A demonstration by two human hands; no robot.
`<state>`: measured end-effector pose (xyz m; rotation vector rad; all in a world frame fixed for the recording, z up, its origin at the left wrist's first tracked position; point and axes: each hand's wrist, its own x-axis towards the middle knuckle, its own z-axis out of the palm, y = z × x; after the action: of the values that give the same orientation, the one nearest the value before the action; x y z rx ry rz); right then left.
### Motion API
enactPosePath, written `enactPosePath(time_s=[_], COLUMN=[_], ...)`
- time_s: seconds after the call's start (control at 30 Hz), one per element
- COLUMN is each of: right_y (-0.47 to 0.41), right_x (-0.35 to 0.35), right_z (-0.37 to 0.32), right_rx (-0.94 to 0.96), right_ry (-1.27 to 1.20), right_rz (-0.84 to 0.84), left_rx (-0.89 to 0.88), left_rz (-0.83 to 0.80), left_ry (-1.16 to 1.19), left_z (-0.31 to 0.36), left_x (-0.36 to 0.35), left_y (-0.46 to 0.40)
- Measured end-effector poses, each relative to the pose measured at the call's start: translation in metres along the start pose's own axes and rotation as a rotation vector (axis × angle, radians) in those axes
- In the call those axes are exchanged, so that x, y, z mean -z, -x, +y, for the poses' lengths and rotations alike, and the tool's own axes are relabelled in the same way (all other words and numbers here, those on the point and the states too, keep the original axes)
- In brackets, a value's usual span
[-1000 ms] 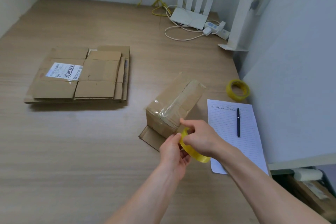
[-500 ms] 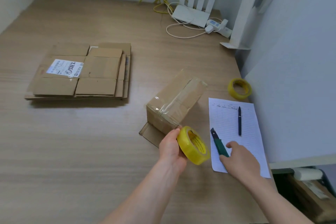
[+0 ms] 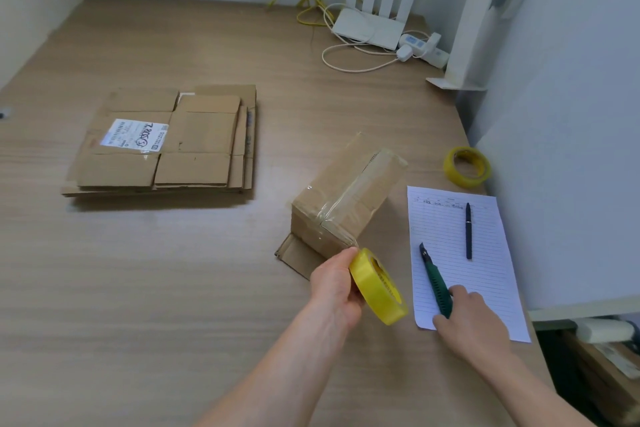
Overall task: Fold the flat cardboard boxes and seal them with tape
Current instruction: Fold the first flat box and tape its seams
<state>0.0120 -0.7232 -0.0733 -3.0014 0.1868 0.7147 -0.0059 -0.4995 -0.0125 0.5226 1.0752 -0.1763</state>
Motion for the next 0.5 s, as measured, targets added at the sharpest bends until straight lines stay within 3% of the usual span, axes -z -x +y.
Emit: enactPosePath(time_s=[0.23, 0.37, 0.43, 0.5], right_y=[-0.004, 0.0, 0.008, 0.019], right_x=[-0.001, 0.012, 0.029, 0.055], right_z=[-0.011, -0.024, -0.034, -0.041], right_rx=[0.021, -0.018, 0.084, 0.301], right_ry=[-0.05, -0.555, -0.732, -0.701], right_rz=[0.037, 0.073, 0.111, 0.145], left_rx=[-0.008, -0.03, -0.039, -0.048], left_rz=[0.005, -0.002, -0.004, 0.0], left_ry=[-0.037, -0.064, -0.073, -0.081], left_z=[0.004, 0.006, 0.008, 0.01], left_x=[0.002, 0.005, 0.006, 0.006], left_y=[-0.003, -0.006, -0.007, -0.008])
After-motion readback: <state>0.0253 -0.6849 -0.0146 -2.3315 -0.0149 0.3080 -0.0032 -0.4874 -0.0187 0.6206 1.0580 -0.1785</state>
